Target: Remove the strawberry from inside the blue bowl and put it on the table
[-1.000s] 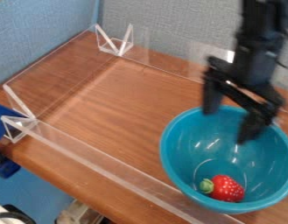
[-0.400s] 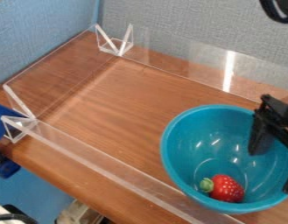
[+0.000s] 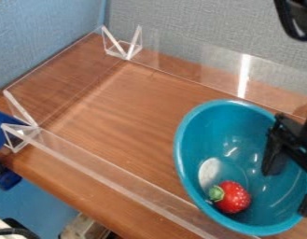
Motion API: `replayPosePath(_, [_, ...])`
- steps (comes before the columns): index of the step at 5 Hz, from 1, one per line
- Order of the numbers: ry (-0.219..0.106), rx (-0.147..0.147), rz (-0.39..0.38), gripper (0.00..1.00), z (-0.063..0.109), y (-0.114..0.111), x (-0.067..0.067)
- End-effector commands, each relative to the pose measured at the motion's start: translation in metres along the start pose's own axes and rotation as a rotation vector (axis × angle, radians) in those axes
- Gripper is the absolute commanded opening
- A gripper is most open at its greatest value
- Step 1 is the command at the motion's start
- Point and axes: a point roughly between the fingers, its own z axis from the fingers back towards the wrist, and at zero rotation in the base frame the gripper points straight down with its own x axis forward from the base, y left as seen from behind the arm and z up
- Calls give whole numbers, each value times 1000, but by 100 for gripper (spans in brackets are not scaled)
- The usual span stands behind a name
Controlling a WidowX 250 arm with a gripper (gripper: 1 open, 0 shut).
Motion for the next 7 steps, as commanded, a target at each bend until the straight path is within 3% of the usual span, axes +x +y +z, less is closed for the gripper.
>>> replayPosePath(1, [-25, -1, 21, 100, 4, 7, 5])
replayPosePath(3, [3, -4, 26, 100, -17, 9, 16])
replayPosePath(5, [33, -6, 64, 100, -31, 24, 15])
replayPosePath(6, [44, -2, 75, 0, -35, 26, 15])
replayPosePath(7, [47, 2, 83, 0, -38, 29, 15])
